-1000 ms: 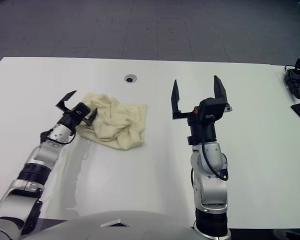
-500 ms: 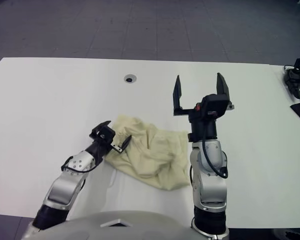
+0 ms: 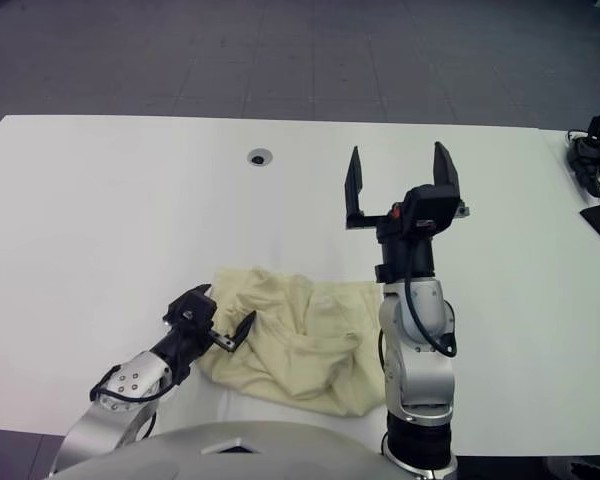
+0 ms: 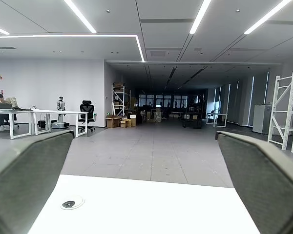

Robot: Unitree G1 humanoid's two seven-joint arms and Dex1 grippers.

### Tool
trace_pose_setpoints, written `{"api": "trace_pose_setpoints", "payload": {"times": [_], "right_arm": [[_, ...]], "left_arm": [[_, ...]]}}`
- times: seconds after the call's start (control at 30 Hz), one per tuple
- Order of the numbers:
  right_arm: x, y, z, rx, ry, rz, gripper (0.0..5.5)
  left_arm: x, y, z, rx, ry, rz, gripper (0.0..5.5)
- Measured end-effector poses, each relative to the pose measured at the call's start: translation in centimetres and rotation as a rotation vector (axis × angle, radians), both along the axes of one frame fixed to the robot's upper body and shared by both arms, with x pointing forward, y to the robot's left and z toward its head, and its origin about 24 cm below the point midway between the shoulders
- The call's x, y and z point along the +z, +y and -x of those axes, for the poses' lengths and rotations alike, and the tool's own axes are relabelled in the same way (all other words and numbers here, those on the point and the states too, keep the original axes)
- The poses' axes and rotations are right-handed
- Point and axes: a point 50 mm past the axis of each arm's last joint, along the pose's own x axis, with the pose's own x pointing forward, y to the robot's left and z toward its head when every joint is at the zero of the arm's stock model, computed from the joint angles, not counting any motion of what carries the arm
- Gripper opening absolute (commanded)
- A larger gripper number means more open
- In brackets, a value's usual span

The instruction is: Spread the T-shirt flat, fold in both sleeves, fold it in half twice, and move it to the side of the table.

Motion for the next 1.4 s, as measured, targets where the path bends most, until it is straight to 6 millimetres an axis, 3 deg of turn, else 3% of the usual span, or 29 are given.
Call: {"api": "trace_pose_setpoints", "payload": {"times": [0.13, 0.27, 0.43, 0.57, 0.7, 0.8, 0.9, 1.07, 1.27, 1.4], "right_arm": [[0.0, 0.0, 0.0, 0.000, 0.000, 0.000, 5.39], [0.0, 0.1, -0.2, 0.007, -0.002, 0.001, 5.39], [0.4, 0.6, -0.9, 0.050, -0.015, -0.002, 5.39], [0.5, 1.0, -1.2, 0.087, -0.019, 0.005, 5.39], [0.5, 1.1, -1.3, 0.092, -0.014, 0.004, 5.39], [0.3, 1.1, -1.4, 0.096, -0.007, 0.005, 5.39], [0.3, 1.2, -1.5, 0.099, -0.004, 0.009, 5.39], [0.0, 1.6, -1.7, 0.114, 0.013, 0.020, 5.39], [-0.1, 1.8, -2.0, 0.121, 0.020, 0.028, 5.39], [-0.1, 2.0, -2.0, 0.133, 0.019, 0.034, 5.39]], "left_arm": [[3.0, 0.4, -1.9, 0.037, -0.155, 0.089, 5.40], [5.1, 1.0, -2.3, -0.079, -0.250, 0.214, 5.40], [7.0, 2.9, -3.2, -0.246, -0.344, 0.230, 5.40], [5.3, 3.5, -3.3, -0.475, -0.214, 0.180, 5.40], [4.3, 3.6, -4.4, -0.739, -0.048, 0.248, 5.40], [4.5, 2.8, -6.3, -0.806, 0.008, 0.288, 5.40], [4.2, 1.3, -6.8, -0.936, 0.080, 0.311, 5.40], [3.5, 0.1, -7.9, -1.011, 0.200, 0.324, 5.40], [2.4, -1.0, -7.9, -1.065, 0.285, 0.290, 5.40], [0.9, -0.9, -8.1, -1.032, 0.340, 0.132, 5.40]]}}
